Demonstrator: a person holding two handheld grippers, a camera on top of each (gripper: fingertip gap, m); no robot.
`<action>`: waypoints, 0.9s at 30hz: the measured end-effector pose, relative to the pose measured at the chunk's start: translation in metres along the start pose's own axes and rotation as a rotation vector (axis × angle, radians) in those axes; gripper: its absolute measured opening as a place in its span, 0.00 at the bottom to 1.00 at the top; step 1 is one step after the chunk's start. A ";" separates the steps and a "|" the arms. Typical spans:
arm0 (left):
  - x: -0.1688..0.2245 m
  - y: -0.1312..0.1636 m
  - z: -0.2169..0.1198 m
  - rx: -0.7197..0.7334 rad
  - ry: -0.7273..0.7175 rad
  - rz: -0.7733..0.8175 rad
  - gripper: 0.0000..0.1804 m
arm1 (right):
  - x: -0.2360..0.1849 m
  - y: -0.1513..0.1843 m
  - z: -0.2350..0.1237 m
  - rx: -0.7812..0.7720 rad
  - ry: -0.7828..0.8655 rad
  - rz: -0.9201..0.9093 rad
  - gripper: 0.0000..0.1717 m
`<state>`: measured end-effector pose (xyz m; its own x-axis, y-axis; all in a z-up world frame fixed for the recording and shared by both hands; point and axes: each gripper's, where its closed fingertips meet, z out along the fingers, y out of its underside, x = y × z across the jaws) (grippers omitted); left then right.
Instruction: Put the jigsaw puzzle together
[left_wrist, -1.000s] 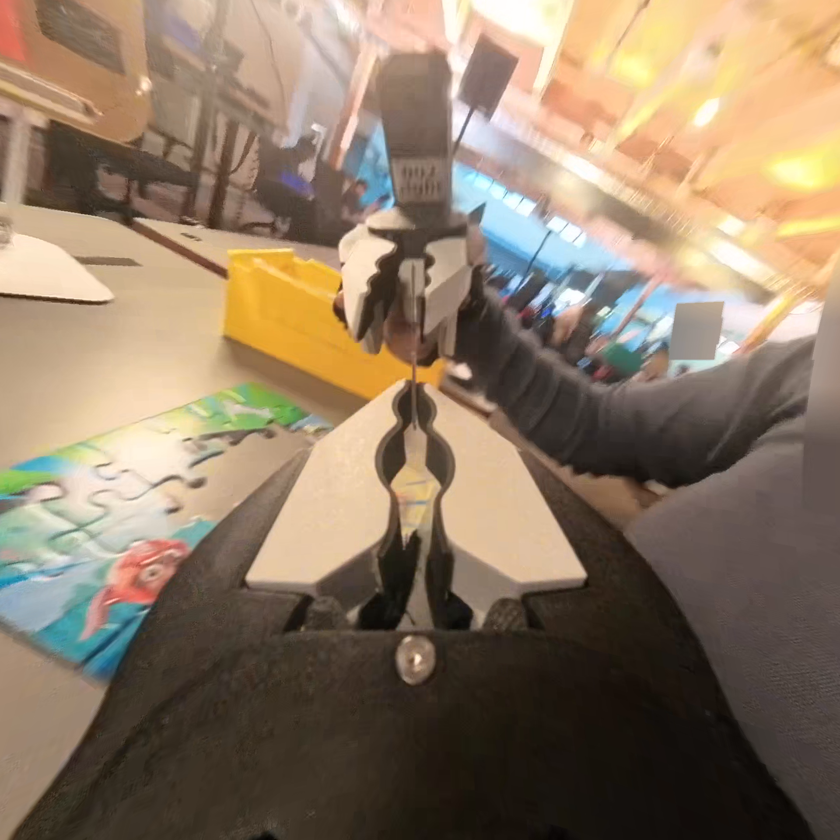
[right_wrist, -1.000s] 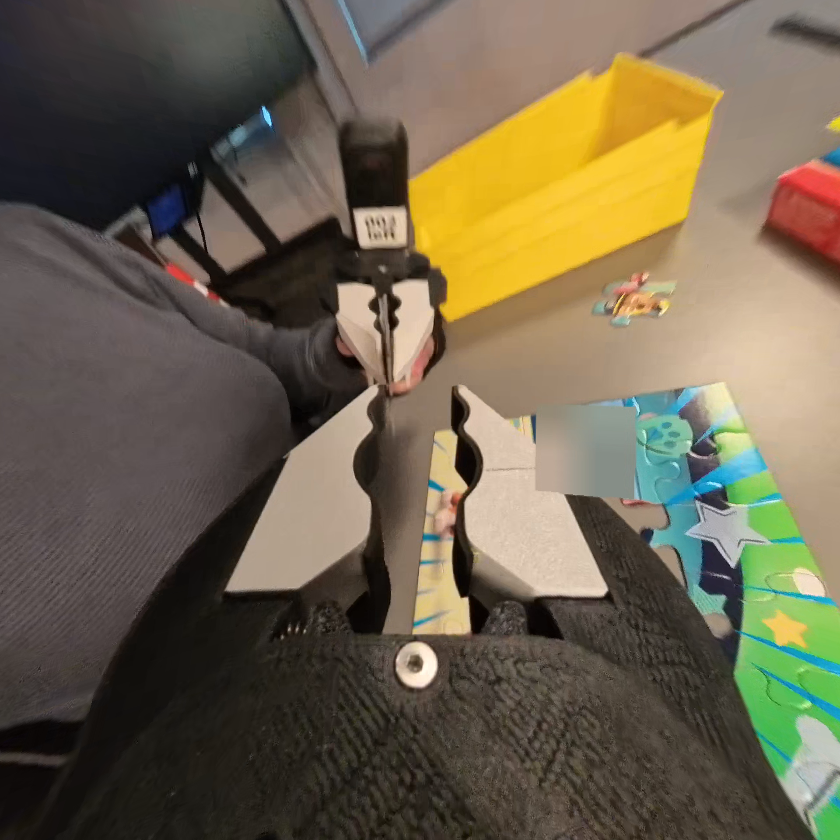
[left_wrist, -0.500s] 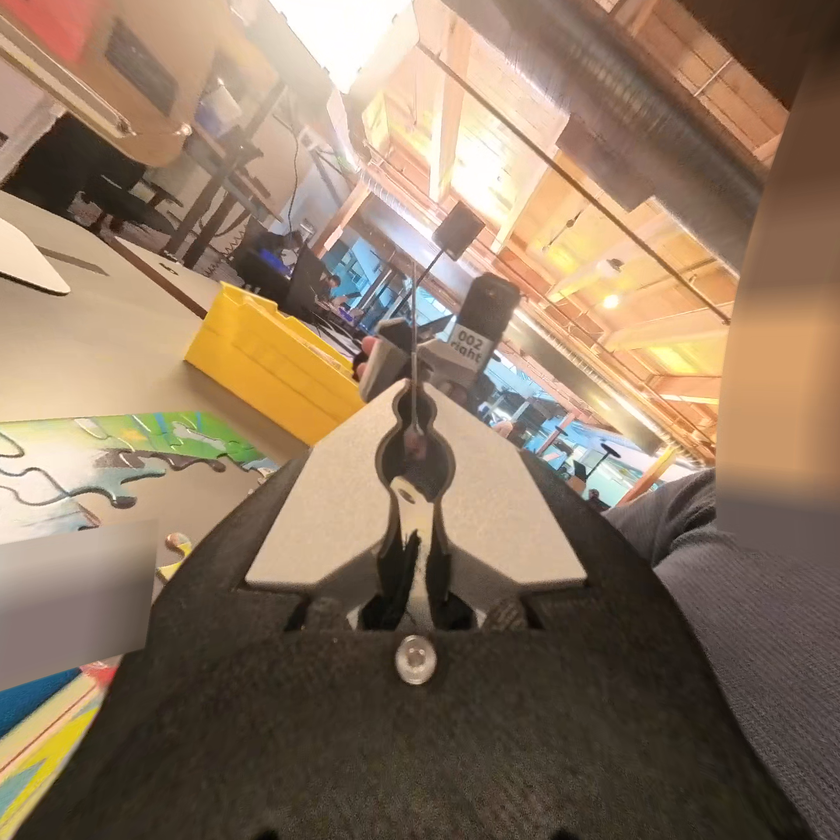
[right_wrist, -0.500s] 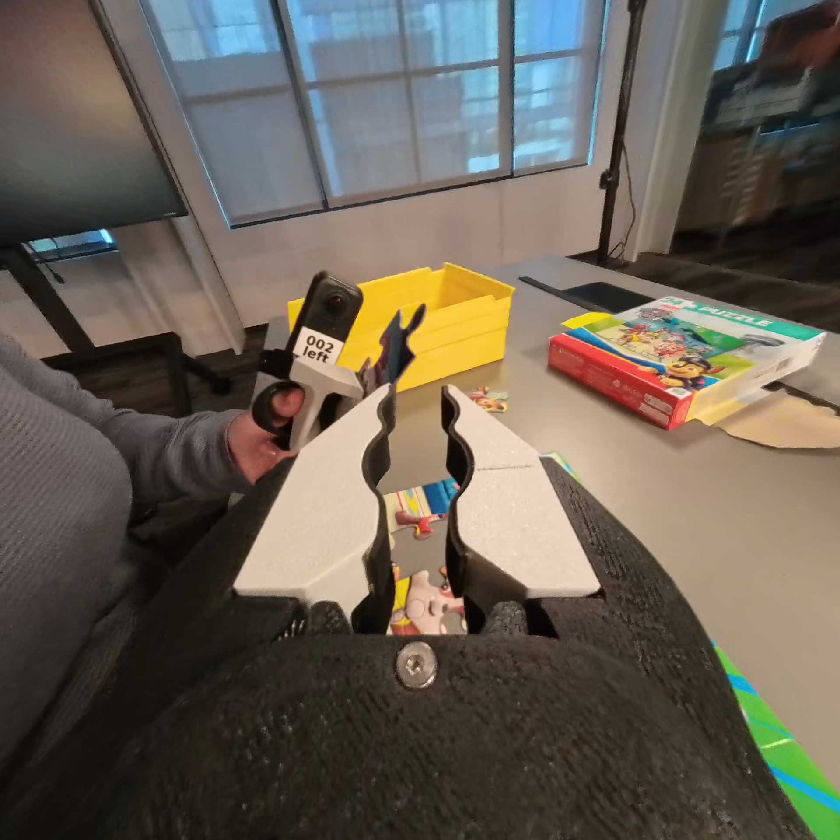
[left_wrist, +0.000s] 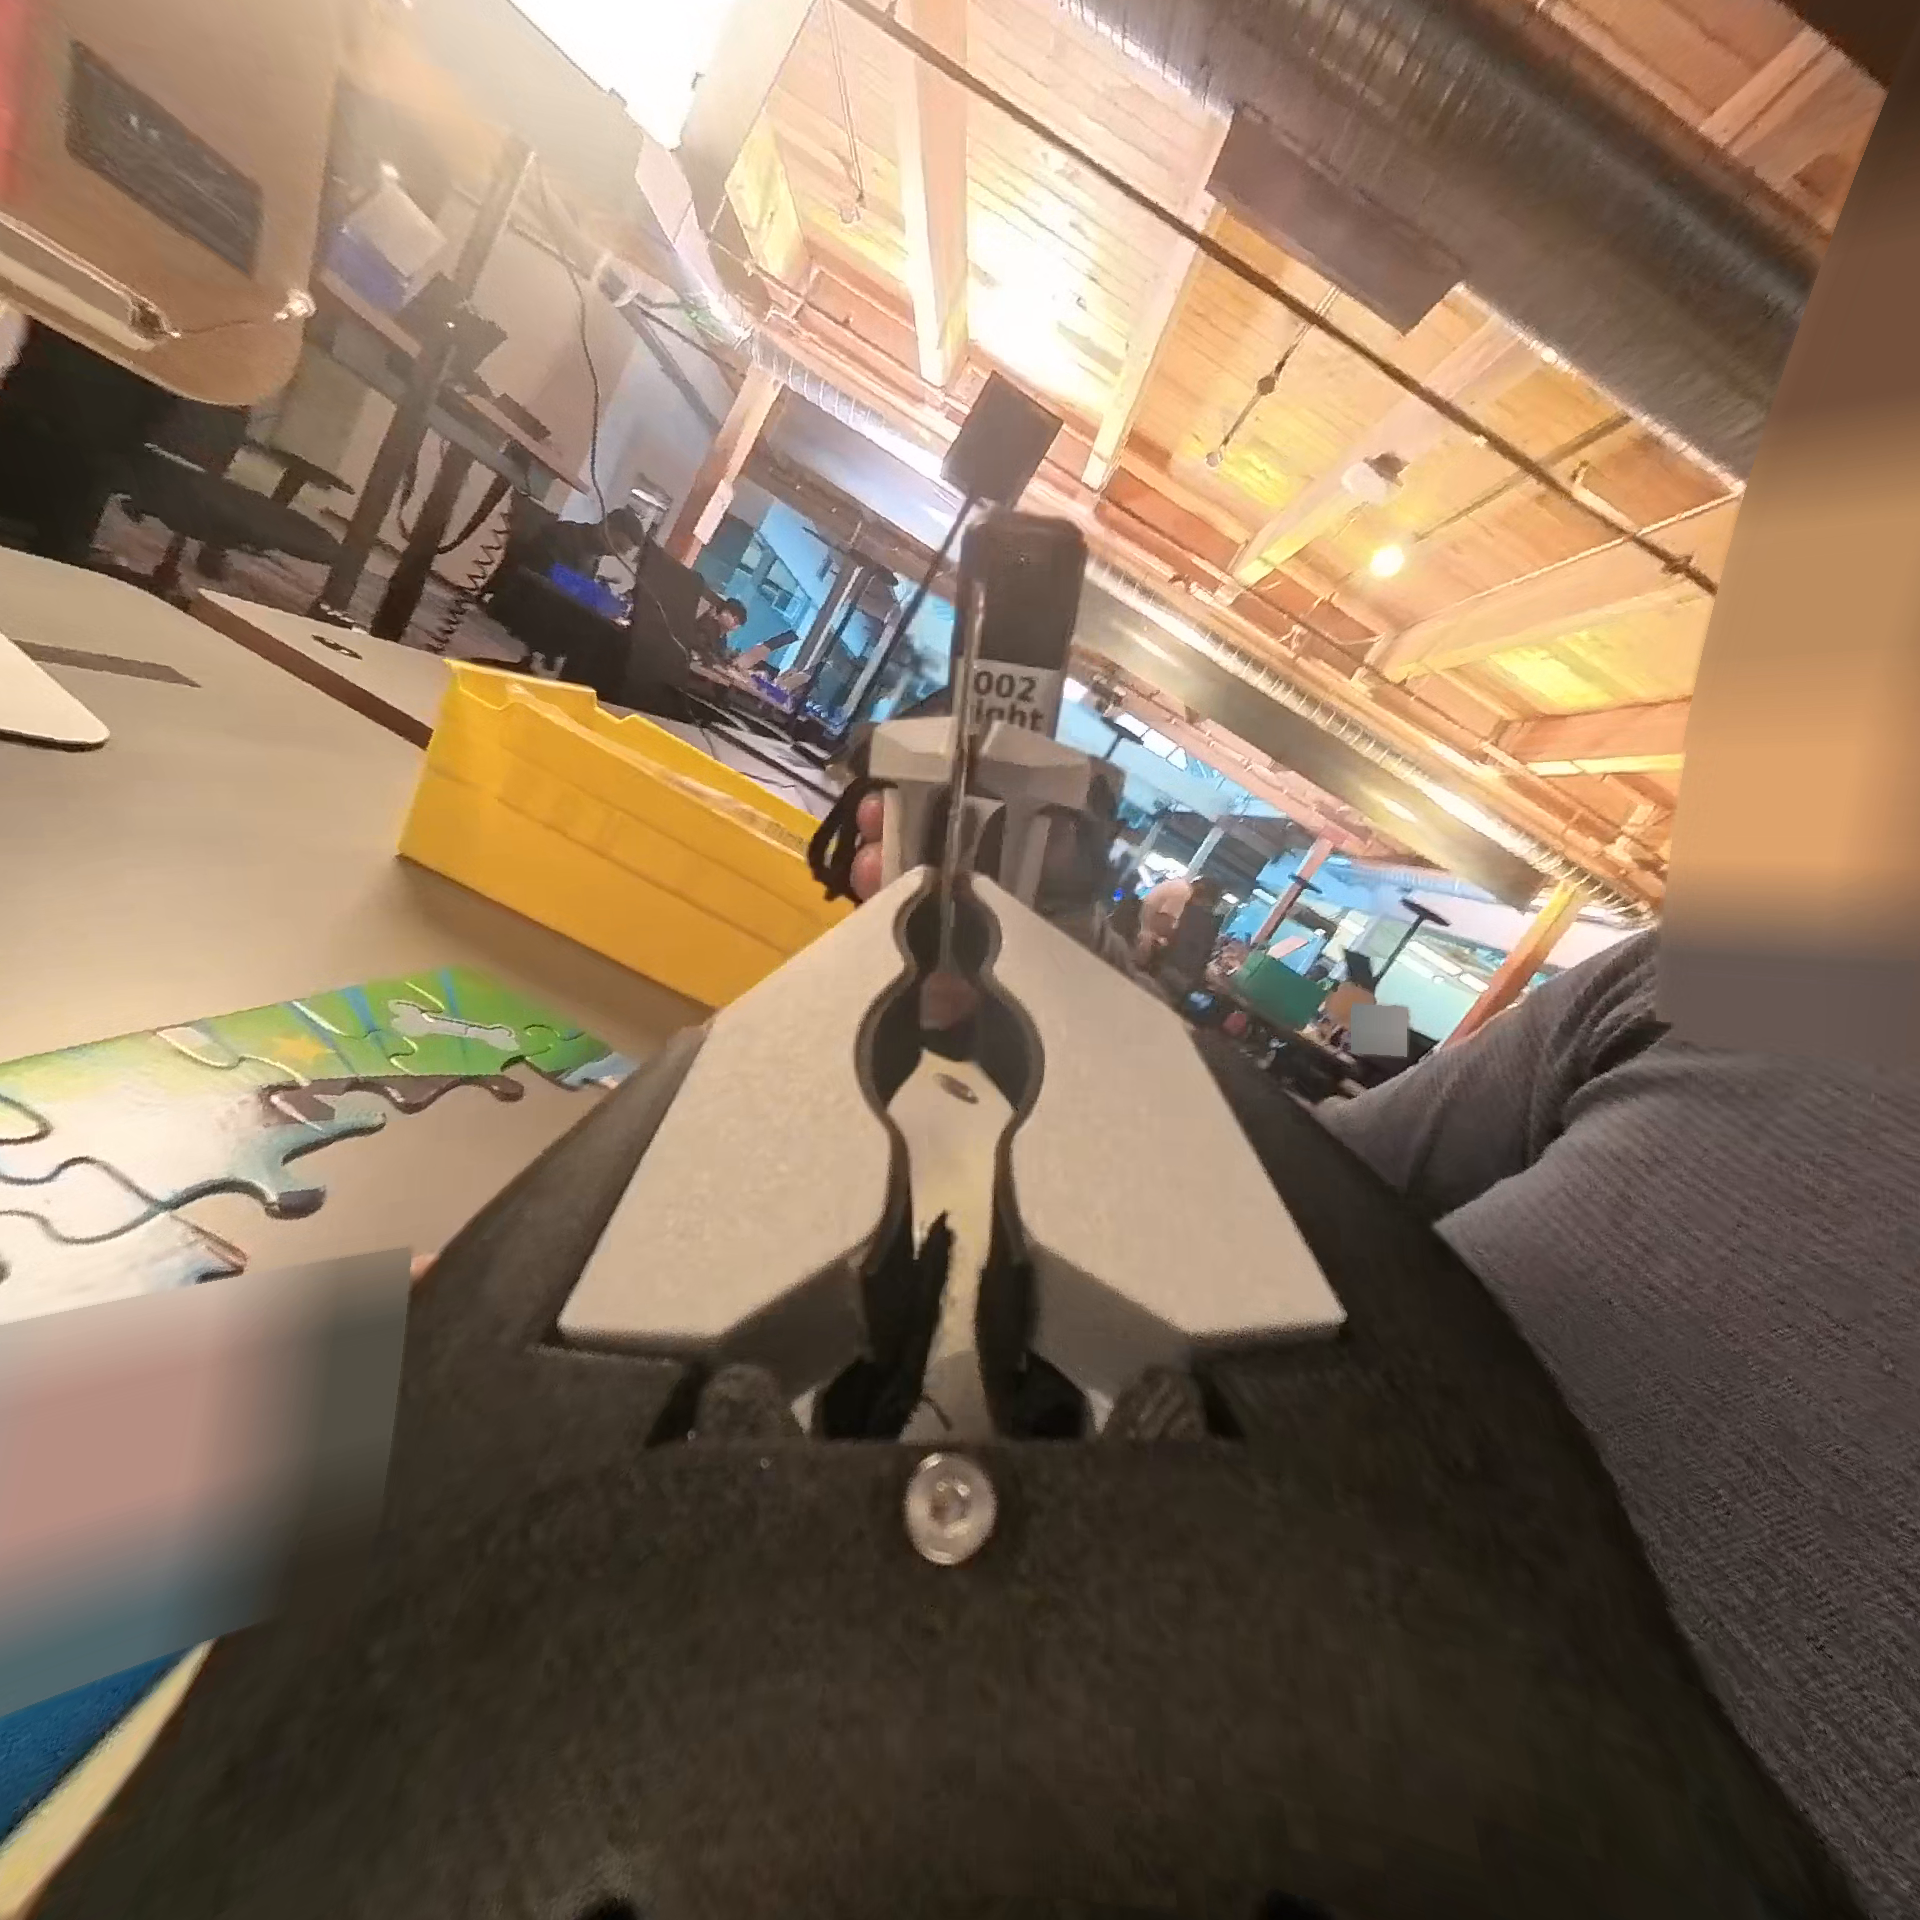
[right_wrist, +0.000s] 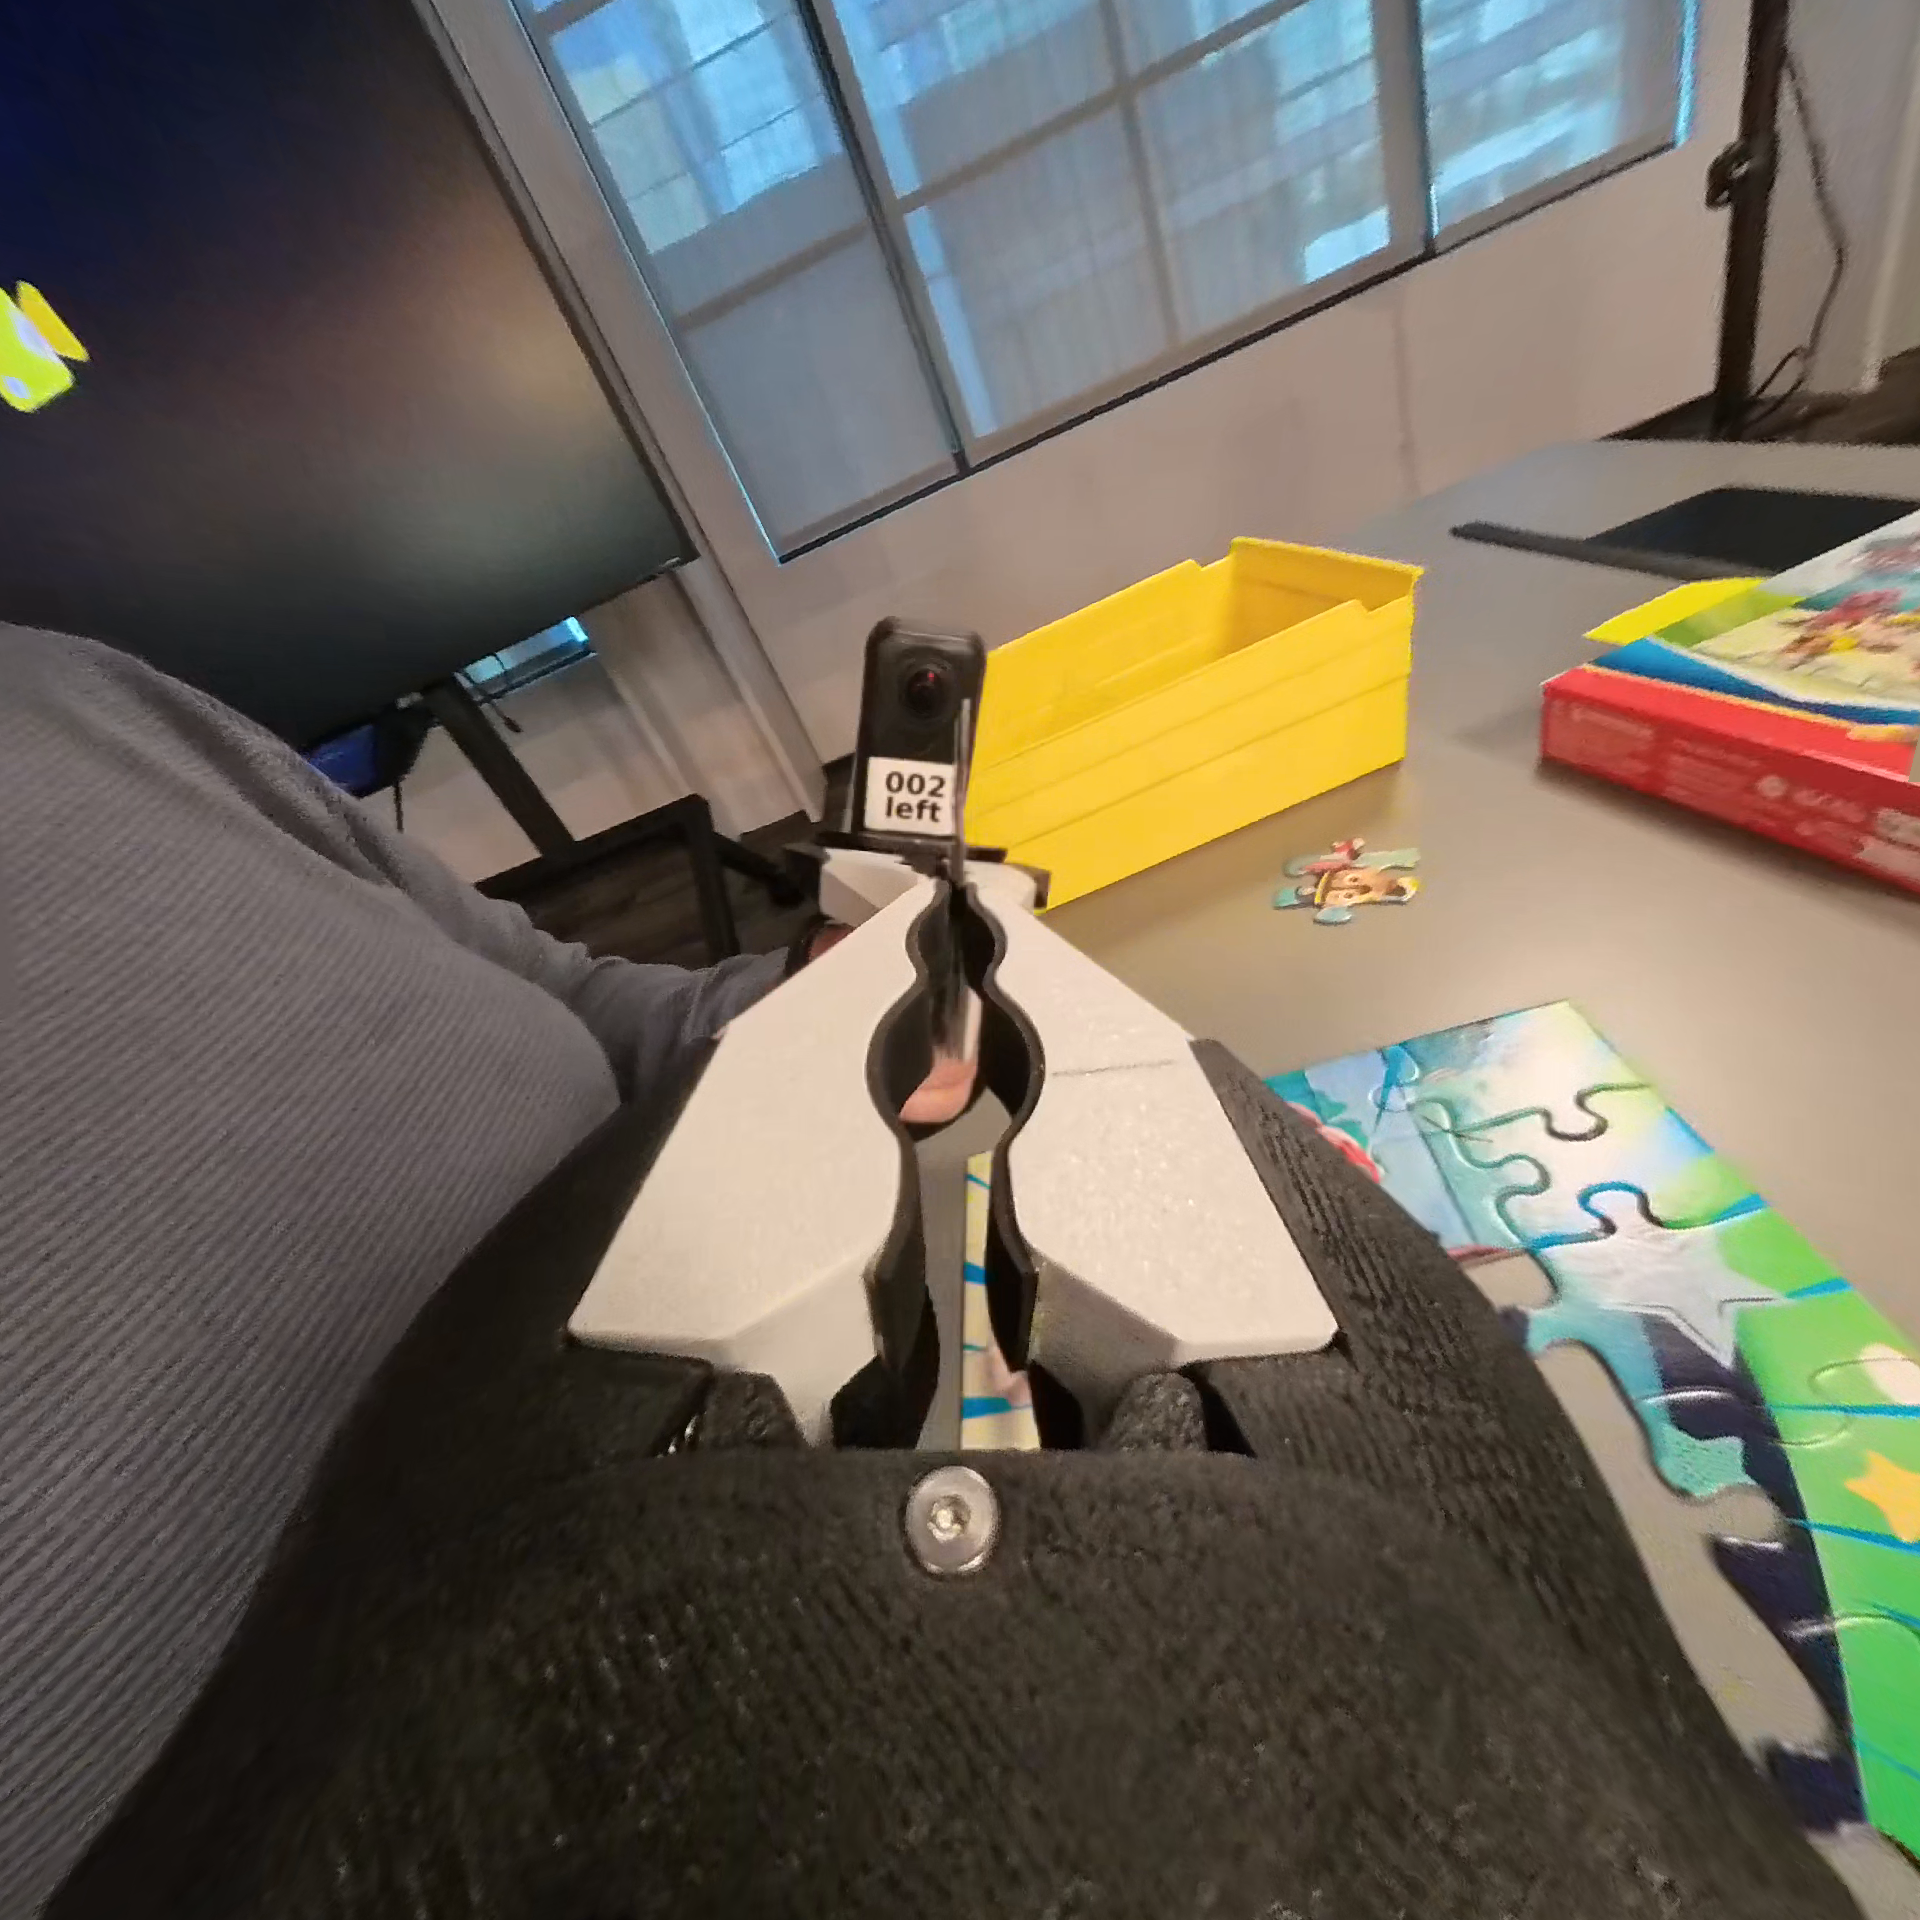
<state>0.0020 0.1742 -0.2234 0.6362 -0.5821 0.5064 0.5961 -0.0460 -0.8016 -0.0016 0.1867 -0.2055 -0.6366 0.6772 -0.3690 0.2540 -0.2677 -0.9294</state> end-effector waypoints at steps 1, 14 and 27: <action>-0.002 0.000 -0.001 -0.013 -0.021 0.020 0.06 | 0.003 0.000 -0.002 -0.005 0.007 0.012 0.00; -0.083 0.030 -0.044 -0.449 -0.464 0.376 0.14 | 0.108 0.077 -0.077 -0.315 0.279 0.526 0.00; -0.099 0.050 -0.049 -0.541 -0.514 0.462 0.07 | 0.116 0.106 -0.066 -0.396 0.211 0.673 0.00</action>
<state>-0.0550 0.1897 -0.3292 0.9760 -0.2060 0.0703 -0.0064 -0.3502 -0.9367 -0.0005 0.2816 -0.3469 -0.1149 0.5831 -0.8042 0.7982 -0.4278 -0.4242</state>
